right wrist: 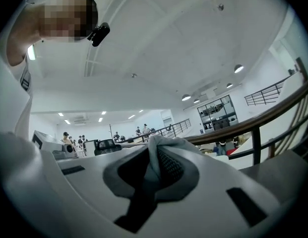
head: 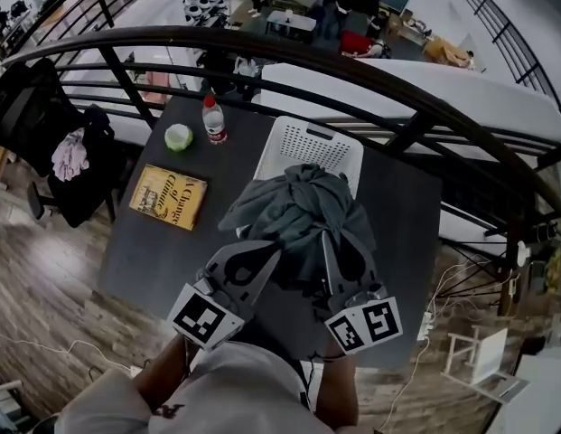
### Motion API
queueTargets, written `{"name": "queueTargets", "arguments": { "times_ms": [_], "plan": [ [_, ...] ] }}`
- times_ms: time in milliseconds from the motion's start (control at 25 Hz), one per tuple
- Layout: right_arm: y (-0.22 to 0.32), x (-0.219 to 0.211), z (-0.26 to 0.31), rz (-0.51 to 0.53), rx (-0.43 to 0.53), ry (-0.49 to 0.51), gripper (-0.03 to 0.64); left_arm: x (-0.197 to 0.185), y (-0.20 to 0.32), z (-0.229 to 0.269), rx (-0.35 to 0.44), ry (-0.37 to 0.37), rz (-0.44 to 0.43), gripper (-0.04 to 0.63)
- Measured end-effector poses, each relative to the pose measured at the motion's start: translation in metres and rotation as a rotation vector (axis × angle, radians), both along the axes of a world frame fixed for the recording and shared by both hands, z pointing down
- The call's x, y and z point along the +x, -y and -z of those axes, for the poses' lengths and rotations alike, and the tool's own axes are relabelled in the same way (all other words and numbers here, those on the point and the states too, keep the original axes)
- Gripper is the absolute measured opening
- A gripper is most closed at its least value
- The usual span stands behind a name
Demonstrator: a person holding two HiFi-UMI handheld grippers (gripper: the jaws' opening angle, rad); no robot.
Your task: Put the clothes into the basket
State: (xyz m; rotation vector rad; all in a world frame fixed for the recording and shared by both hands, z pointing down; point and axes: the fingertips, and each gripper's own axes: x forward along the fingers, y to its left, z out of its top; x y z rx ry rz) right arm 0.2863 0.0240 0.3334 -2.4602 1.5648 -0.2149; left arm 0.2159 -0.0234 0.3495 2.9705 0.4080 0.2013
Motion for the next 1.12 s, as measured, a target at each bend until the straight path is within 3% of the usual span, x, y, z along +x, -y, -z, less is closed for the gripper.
{"name": "queueTargets", "arguments": {
  "times_ms": [480,1120],
  "plan": [
    [0.026,0.033,-0.059,-0.04,-0.228,0.042,0.051,0.016,0.027,-0.046,-0.038,0.091,-0.014,0.005],
    [0.066,0.062,-0.126,0.012,-0.377,0.129,0.051,0.032,0.047,-0.071,-0.072,0.137,0.002,0.005]
  ]
}}
